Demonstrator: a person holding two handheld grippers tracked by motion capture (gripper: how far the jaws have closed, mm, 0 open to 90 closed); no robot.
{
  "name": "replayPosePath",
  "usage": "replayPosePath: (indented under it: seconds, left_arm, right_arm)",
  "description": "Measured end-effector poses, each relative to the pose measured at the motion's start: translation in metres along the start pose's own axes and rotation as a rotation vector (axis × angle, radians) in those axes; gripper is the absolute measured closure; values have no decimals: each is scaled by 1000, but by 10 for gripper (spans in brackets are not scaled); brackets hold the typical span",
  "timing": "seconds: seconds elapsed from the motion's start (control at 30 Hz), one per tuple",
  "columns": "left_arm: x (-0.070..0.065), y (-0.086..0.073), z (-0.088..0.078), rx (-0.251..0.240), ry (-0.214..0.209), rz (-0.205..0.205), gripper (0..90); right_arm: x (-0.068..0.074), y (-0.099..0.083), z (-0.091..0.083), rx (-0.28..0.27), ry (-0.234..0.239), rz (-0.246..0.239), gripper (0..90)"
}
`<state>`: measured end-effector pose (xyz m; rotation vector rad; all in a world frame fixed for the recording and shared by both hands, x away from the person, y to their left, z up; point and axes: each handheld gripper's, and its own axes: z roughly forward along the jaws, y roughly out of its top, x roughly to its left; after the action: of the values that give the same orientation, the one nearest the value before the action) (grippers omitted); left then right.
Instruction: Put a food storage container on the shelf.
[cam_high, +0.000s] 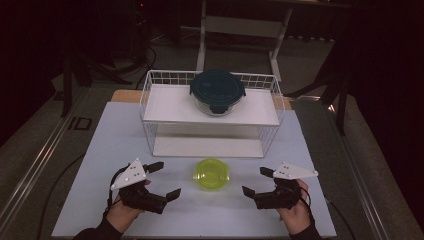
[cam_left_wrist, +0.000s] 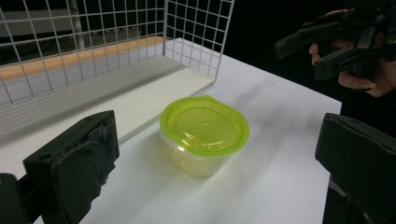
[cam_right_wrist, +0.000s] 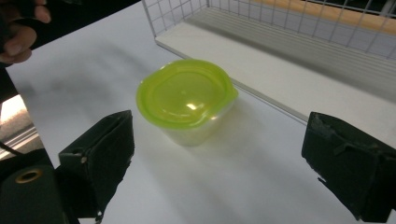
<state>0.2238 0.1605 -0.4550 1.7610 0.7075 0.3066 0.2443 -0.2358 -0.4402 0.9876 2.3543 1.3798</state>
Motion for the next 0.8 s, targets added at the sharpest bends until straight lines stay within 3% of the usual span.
replayPosePath:
  seconds: [0.3,0.33,0.37,0.5,0.6,0.8]
  left_arm:
    - [3,9,15,56,-24,-16,0]
    - [3,9,15,56,-24,-16,0]
    - [5,12,21,91,-37,-41,0]
    - [9,13,30,112,-40,-81,0]
    - [15,13,39,124,-41,-120,0]
    - [29,8,55,159,-71,-235,0]
  right_arm:
    - [-3,8,14,17,-5,28,92]
    - [-3,9,16,24,12,27,92]
    - [-3,9,16,24,12,27,92]
    - [-5,11,30,50,4,45,131]
    - [-11,11,41,69,5,83,142]
    - [-20,9,57,87,-1,167,206]
